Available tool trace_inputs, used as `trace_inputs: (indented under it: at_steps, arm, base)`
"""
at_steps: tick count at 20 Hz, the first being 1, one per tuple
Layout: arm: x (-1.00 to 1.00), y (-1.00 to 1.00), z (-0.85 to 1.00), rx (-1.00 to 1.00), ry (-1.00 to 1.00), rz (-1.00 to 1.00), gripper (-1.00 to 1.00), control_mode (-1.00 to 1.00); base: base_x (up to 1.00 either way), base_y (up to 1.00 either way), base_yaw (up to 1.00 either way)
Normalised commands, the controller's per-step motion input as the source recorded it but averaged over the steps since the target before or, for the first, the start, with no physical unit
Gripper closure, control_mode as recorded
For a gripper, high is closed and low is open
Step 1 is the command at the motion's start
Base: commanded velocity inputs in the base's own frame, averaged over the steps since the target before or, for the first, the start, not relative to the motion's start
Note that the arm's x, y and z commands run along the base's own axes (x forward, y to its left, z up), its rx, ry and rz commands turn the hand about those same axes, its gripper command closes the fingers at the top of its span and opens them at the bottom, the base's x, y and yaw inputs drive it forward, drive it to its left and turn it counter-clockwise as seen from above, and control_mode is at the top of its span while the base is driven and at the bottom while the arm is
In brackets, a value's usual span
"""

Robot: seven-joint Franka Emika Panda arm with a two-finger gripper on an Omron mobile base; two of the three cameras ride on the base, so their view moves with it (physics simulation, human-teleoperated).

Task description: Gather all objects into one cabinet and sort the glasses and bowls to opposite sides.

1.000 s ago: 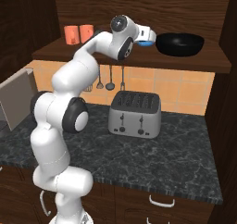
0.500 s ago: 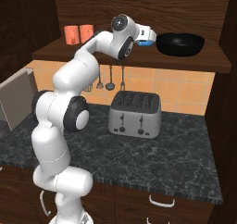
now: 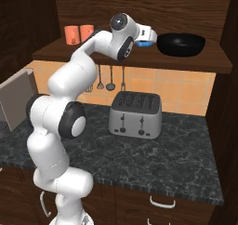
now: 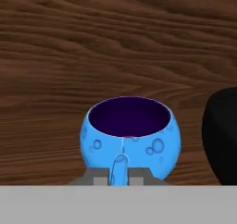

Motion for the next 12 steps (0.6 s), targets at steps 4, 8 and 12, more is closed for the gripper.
trace_inputs:
  at_steps: [4,8,12]
  arm:
    - [-0.34,0.06,0.0,0.0,0.0,0.0,1.0,-1.0]
    - [-0.21,0.01,0.0,0.0,0.0,0.0,1.0,-1.0]
    - [-0.23,0.18,0.0,0.0,0.0,0.0,1.0,-1.0]
  base:
    - [0.0,0.0,0.0]
    - [0.0,0.0,0.0]
    - [0.0,0.0,0.0]
